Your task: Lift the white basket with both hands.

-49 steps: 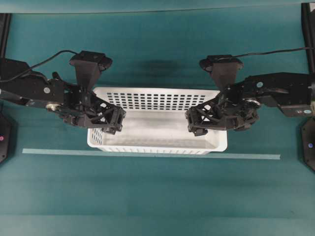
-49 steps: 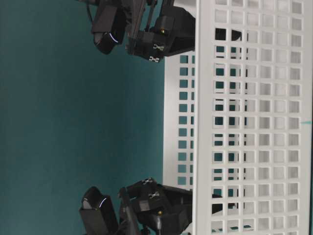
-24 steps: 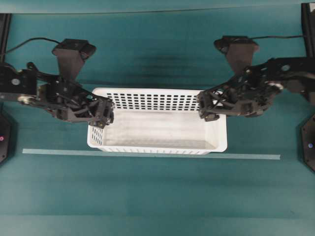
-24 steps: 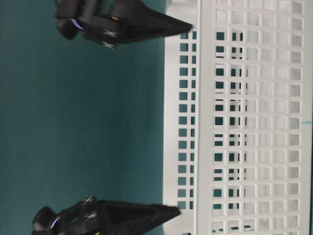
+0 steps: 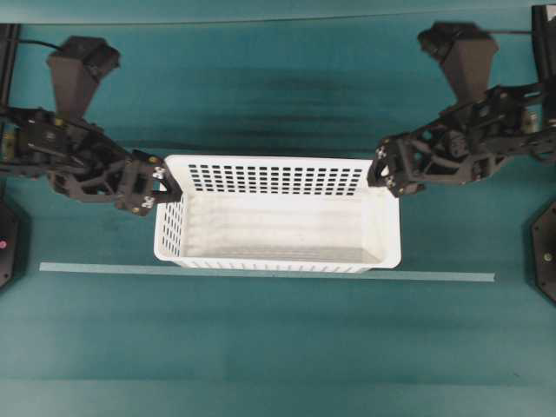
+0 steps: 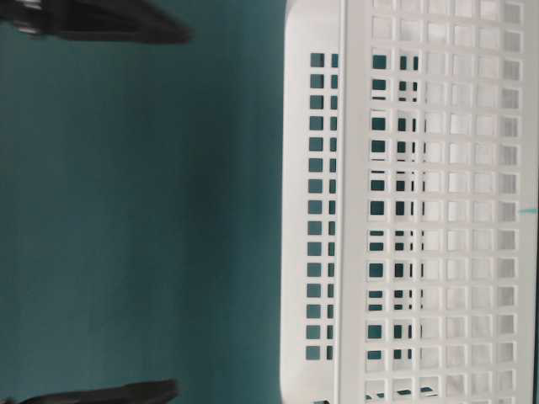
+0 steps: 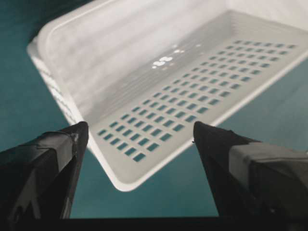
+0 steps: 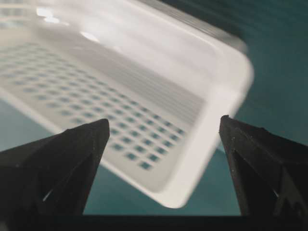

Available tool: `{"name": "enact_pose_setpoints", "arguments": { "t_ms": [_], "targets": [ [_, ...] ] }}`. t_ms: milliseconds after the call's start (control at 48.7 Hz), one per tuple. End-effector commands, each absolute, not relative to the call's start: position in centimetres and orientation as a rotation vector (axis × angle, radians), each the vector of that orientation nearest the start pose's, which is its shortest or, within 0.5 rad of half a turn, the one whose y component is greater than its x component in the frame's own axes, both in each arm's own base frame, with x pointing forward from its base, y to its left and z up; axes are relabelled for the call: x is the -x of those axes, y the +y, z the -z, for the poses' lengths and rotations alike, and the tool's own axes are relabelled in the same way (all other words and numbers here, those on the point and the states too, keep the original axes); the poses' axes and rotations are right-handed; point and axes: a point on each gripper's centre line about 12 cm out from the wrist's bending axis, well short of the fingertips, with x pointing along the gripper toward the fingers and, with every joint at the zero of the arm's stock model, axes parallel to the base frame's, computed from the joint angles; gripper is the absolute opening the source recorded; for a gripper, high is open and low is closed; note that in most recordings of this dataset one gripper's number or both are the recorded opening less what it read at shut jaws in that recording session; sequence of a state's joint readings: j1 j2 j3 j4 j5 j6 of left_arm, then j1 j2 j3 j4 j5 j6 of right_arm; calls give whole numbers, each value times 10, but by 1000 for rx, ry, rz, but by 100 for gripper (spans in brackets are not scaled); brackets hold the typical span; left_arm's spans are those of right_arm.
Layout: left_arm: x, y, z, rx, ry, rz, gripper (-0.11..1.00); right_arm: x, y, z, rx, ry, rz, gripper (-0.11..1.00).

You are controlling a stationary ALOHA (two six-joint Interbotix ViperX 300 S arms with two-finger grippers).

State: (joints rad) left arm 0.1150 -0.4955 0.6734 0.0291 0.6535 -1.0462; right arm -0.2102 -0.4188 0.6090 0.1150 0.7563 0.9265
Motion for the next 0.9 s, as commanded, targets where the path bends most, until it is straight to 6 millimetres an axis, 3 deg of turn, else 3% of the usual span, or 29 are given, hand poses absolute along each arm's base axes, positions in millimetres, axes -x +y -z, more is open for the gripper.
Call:
{"name": "enact_pose_setpoints", "arguments": {
  "t_ms": [0, 431, 882],
  "targets": [
    [-284, 34, -293, 962, 643, -489, 91, -296, -54, -291, -1025, 712, 525, 98],
    [-265, 25, -344, 741, 379, -255, 90, -287, -46, -330, -783, 413, 305, 96],
    [-214, 5, -404, 328, 47, -35, 90, -255, -34, -374, -351, 103, 153, 96]
  ]
}}
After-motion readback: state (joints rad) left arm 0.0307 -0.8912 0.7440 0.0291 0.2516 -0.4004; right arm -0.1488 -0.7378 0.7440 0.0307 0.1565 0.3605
